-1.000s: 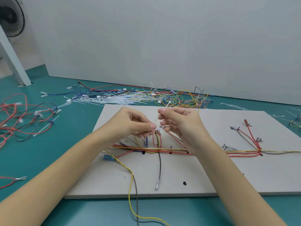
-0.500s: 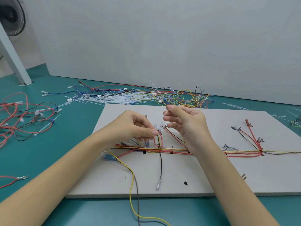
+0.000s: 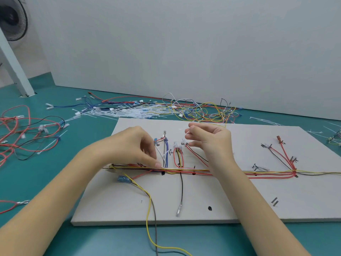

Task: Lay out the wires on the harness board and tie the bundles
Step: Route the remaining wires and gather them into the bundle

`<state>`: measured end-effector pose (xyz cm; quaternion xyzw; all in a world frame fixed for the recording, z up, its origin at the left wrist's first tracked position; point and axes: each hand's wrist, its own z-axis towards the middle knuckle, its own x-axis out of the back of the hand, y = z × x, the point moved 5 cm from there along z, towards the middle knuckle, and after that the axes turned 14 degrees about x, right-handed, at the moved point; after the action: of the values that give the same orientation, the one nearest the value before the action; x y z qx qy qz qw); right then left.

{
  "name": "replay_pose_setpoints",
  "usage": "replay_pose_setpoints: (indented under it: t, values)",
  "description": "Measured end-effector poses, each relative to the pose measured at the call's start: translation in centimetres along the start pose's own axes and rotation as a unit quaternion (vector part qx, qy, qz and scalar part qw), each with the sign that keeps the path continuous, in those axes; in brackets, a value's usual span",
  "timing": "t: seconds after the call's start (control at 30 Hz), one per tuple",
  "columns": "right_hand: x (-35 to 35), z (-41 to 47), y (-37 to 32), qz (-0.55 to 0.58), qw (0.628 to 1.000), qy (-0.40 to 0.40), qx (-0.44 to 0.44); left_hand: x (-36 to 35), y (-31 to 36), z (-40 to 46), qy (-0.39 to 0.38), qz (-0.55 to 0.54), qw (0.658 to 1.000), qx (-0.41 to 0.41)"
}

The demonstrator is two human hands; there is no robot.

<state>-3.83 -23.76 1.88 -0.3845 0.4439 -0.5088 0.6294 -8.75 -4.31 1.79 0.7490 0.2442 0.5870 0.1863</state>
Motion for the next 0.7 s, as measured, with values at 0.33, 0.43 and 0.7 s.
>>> replay_pose_setpoints:
  t: [0.33,0.43,0.7]
  values:
    - [-2.2,0.3,-0.1,-0.128,0.978,-0.114,0.116,-0.5,-0.3,-0.3,-0.029,0.026,0.999,0.017]
    - [-2.9,0.4,0.0,-0.155,0.965,-0.147,0.15,-0.5,-0.3,-0.2,-0.002,0.043,0.999,0.019]
    - [-3.7,-0.1,2.0,-0.161,0.96,-0.194,0.12,-0.5,-0.3,-0.2,-0.024,0.027,0.999,0.006]
